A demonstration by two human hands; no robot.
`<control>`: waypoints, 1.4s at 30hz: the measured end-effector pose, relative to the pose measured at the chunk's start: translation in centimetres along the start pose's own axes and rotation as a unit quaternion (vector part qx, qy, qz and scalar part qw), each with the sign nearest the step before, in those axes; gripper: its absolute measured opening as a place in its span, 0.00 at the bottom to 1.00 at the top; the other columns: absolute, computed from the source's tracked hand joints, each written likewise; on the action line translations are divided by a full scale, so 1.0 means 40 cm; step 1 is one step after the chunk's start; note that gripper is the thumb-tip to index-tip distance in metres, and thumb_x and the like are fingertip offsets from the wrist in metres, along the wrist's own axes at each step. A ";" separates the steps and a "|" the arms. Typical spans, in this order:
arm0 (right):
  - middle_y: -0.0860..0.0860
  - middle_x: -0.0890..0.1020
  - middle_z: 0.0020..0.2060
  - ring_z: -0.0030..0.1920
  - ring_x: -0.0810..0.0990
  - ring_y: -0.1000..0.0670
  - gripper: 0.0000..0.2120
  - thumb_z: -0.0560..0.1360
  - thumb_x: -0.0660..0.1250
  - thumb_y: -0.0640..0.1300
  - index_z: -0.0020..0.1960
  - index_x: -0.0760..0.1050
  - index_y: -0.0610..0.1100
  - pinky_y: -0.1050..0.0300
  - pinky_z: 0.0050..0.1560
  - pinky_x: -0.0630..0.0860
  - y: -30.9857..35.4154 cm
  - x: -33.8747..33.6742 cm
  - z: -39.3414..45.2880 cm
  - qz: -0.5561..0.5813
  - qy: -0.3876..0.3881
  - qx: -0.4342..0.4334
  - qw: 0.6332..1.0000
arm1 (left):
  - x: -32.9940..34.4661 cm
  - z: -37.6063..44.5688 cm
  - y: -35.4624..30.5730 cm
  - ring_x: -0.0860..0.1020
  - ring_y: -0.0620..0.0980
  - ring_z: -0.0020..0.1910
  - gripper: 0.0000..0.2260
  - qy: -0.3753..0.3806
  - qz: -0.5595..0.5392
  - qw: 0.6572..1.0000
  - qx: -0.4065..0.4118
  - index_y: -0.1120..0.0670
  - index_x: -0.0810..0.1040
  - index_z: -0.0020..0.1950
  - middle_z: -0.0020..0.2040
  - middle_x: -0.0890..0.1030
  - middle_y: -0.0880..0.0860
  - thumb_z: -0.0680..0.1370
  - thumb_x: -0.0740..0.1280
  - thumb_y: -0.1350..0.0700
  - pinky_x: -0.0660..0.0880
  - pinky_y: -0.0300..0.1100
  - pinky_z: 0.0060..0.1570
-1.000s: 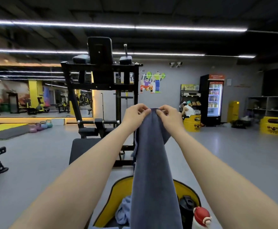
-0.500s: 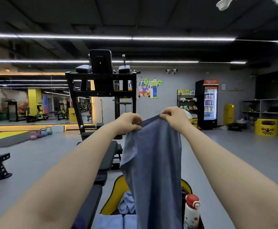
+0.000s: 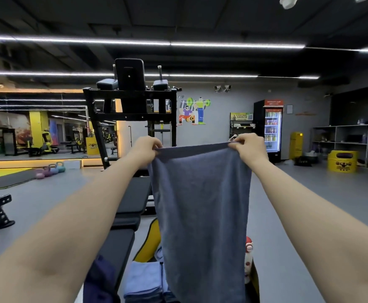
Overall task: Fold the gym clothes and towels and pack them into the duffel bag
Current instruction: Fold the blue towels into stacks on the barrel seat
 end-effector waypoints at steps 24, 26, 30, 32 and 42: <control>0.40 0.81 0.53 0.55 0.77 0.40 0.10 0.78 0.64 0.39 0.56 0.80 0.39 0.57 0.49 0.69 -0.084 0.045 -0.062 -0.003 -0.039 0.066 0.997 | 0.108 -0.027 0.075 0.70 0.50 0.50 0.13 -0.053 -0.143 0.985 -0.087 0.58 0.77 0.58 0.57 0.78 0.58 0.80 0.55 0.64 0.65 0.40 0.47; 0.41 0.82 0.53 0.55 0.77 0.40 0.09 0.78 0.64 0.39 0.55 0.81 0.39 0.57 0.50 0.70 -0.125 0.092 -0.075 -0.010 -0.019 0.077 0.997 | 0.160 -0.034 0.104 0.71 0.50 0.51 0.13 -0.035 -0.144 0.984 -0.098 0.58 0.77 0.58 0.57 0.78 0.58 0.80 0.56 0.64 0.65 0.39 0.48; 0.41 0.82 0.53 0.54 0.78 0.41 0.09 0.78 0.65 0.39 0.54 0.81 0.40 0.58 0.50 0.70 -0.209 0.187 -0.107 -0.017 0.015 0.107 0.994 | 0.256 -0.051 0.172 0.73 0.51 0.56 0.14 -0.014 -0.144 0.981 -0.131 0.58 0.78 0.59 0.59 0.78 0.57 0.79 0.57 0.65 0.64 0.36 0.48; 0.41 0.81 0.53 0.55 0.78 0.41 0.09 0.78 0.64 0.40 0.54 0.81 0.39 0.55 0.52 0.72 -0.244 0.236 -0.122 -0.021 0.034 0.119 0.992 | 0.303 -0.059 0.207 0.74 0.52 0.58 0.14 -0.002 -0.139 0.979 -0.148 0.58 0.78 0.60 0.60 0.78 0.56 0.79 0.56 0.64 0.64 0.35 0.48; 0.42 0.82 0.52 0.53 0.78 0.41 0.09 0.78 0.63 0.41 0.54 0.81 0.41 0.55 0.50 0.72 -0.385 0.444 -0.180 -0.045 0.113 0.161 0.980 | 0.492 -0.090 0.354 0.74 0.51 0.52 0.15 0.029 -0.147 0.966 -0.211 0.58 0.79 0.57 0.58 0.79 0.56 0.79 0.54 0.66 0.66 0.37 0.45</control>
Point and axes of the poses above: each hand's wrist, its own z-axis towards the middle knuckle, its own x-axis out of the palm, y = z × x, the point moved 8 cm from there along z, towards the middle knuckle
